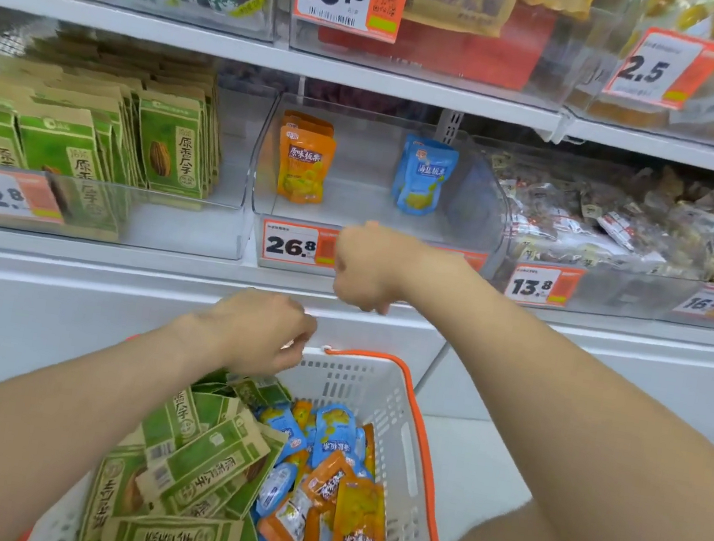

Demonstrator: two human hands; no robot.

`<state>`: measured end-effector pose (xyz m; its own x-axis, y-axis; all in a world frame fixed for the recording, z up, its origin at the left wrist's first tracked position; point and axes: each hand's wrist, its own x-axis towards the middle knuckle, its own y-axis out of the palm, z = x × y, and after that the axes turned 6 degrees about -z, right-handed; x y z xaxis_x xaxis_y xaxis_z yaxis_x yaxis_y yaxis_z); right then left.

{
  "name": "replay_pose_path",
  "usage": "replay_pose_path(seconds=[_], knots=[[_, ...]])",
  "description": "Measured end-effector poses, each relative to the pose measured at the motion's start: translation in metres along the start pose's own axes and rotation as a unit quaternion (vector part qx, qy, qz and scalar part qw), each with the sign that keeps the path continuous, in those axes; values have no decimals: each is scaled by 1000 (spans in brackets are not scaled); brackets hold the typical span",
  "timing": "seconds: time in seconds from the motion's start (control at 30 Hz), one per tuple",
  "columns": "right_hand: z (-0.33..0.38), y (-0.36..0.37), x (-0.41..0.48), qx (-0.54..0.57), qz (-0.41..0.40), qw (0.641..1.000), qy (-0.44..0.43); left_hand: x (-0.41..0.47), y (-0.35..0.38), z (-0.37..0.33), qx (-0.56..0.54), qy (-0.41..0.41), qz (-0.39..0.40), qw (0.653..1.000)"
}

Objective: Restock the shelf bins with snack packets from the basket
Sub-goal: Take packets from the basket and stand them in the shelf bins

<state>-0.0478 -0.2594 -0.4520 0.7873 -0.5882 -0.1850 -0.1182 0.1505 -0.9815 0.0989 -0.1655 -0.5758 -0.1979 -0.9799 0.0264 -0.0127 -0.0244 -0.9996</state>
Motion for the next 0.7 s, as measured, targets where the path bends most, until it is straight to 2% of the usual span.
replay_pose_path(seconds=[0.1,0.2,0.33,0.63,0.7], knots=[[12,35,-1,-41,66,996,-40,-9,8,-7,-11,-43,152,987],[22,79,-1,-109,130,983,-68,-22,20,-12,-15,-43,237,970],[25,140,-4,-193,257,943,-91,-36,42,-18,-6,-10,277,961],[20,231,-11,-270,353,880,-169,-34,101,-53,34,56,322,944],[15,249,-10,-269,388,867,-162,-32,111,-58,54,65,327,941]])
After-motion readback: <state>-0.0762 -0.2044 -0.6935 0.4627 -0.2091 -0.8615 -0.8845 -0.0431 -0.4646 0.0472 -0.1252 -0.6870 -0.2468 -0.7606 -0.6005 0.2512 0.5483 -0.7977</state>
